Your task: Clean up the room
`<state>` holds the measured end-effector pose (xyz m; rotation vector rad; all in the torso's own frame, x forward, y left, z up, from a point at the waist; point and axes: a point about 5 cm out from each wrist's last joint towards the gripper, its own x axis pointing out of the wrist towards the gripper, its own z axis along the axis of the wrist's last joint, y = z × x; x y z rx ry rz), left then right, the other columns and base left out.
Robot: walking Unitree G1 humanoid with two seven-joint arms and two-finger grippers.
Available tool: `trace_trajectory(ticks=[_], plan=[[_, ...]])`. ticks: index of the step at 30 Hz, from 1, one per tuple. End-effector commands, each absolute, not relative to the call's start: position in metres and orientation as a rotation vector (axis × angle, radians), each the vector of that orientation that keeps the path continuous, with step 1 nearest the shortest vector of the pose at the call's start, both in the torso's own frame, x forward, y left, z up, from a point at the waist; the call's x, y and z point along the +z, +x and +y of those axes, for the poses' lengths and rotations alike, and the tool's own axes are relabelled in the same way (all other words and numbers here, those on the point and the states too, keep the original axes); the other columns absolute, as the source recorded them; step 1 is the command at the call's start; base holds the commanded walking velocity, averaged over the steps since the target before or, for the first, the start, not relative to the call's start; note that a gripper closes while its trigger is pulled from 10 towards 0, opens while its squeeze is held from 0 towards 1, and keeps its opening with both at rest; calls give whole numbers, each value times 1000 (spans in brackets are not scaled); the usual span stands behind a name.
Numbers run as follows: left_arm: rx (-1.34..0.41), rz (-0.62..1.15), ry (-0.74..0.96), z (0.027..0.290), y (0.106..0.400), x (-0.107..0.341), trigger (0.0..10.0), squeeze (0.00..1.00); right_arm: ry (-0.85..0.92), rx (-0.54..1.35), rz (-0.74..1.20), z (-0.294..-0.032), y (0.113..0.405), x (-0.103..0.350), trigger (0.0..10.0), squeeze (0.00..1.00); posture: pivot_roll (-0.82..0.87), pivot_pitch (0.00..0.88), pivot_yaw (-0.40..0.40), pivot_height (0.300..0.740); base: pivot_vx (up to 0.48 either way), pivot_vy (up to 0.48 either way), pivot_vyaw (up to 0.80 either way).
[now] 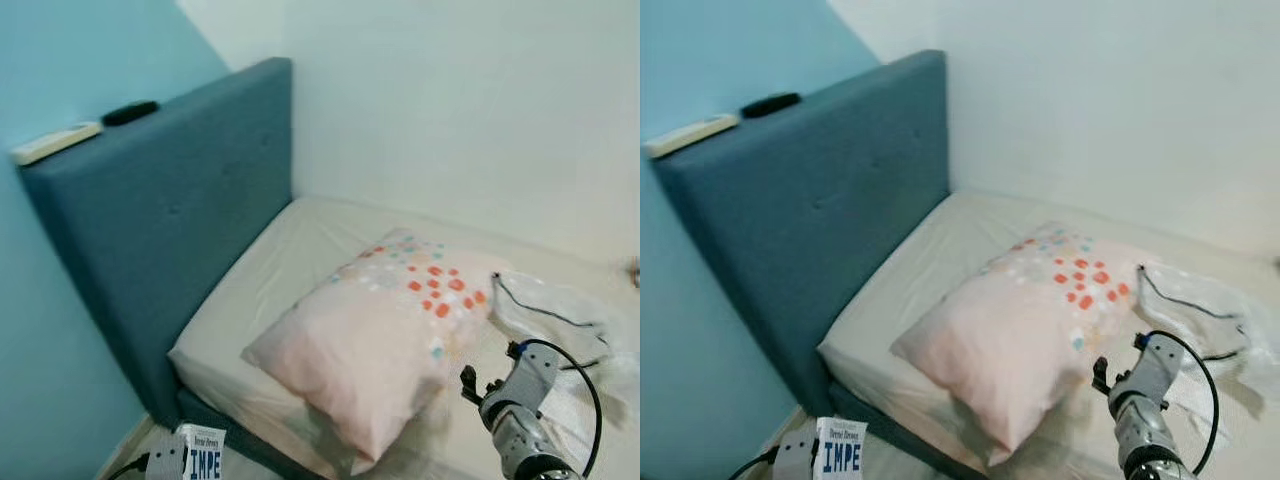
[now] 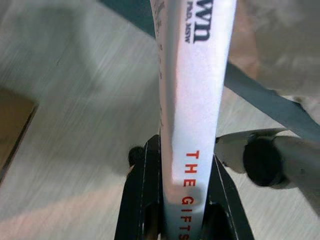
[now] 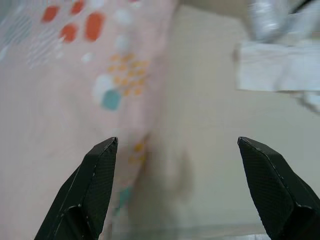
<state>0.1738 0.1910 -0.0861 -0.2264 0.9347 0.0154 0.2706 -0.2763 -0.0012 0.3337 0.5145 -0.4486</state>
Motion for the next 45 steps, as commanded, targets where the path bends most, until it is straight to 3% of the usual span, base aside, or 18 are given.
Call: trace_trajectory(ticks=[1, 14, 21, 26, 39, 45], plan=[[16, 935, -218, 192, 173, -86, 10000, 0, 330, -423, 532, -268, 271, -5, 10000, 0, -2, 0, -25, 708, 0, 0, -756], [49, 925, -223, 194, 174, -86, 10000, 0, 305, -277, 627, -229, 267, -22, 10000, 0, 1, 0, -38, 708, 0, 0, -750], [72, 916, -232, 197, 174, -85, 10000, 0, 260, -171, 642, -209, 270, -25, 10000, 0, -1, 0, -42, 708, 321, 0, 0], [75, 915, -235, 196, 175, -85, 10000, 0, 258, -152, 625, -207, 275, -20, 10000, 0, -1, 0, -44, 708, 374, 0, 0], [84, 929, -223, 195, 172, -87, 10000, 0, 227, -138, 630, -208, 276, -19, 10000, 0, -2, 0, -46, 708, 0, 0, 0], [87, 937, -215, 196, 169, -88, 10000, 0, 242, -157, 599, -213, 283, -12, 10000, 0, 4, 0, -48, 708, 0, 0, -774]])
